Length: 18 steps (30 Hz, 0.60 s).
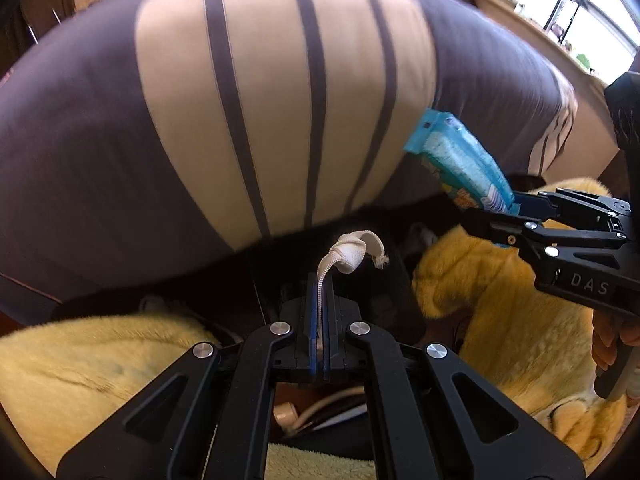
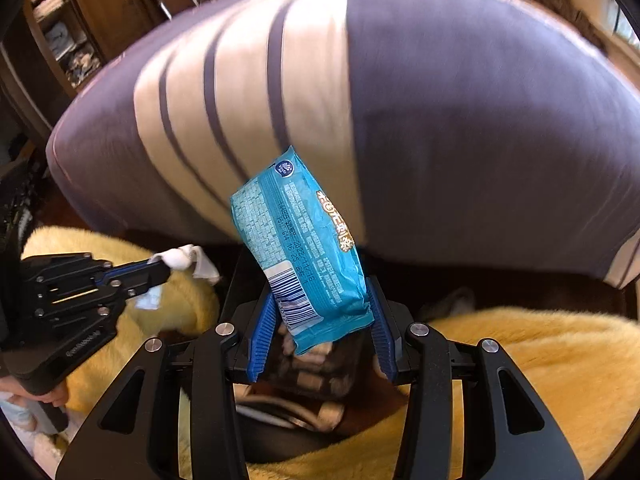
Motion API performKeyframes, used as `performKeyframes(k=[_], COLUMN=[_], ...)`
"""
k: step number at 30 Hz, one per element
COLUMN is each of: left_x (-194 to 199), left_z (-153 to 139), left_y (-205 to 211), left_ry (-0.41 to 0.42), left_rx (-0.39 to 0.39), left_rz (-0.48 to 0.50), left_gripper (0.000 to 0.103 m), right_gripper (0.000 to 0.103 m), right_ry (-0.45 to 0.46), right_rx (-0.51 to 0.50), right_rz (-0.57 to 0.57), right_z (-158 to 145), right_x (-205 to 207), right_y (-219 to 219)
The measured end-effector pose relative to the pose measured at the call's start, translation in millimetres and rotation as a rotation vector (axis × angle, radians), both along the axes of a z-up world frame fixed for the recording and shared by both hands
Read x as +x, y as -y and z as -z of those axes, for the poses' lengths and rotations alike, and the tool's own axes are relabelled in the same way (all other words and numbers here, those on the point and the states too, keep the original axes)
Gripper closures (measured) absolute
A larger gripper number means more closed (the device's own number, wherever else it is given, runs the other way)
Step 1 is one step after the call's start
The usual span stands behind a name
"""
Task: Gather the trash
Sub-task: 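Carry the wipes pack and white cable over the bin, then open both tools to drop the wipes pack and cable into the bin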
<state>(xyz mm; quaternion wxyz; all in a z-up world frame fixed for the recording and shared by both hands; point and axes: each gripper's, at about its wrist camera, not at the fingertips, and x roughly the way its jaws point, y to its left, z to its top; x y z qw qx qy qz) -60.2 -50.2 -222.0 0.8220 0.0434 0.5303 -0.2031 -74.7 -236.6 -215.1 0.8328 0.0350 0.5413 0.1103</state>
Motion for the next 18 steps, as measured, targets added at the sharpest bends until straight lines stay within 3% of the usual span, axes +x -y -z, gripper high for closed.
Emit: performKeyframes(k=[9, 18], left_x=[23, 25], left_z=[62, 86], left_y=[1, 13], left_ry=[-0.192, -0.25], left_rx=[0.025, 0.039], left_rz=[-0.005, 0.02], left_gripper=[0.103, 0.101], right_gripper=[0.059, 0.056], right_ry=[-0.2, -0.231], right_rx=[-0.028, -0.012], right_rz=[0.016, 0.05], right_z=[70, 80], right_x=[18, 32], right_y=[-7, -4])
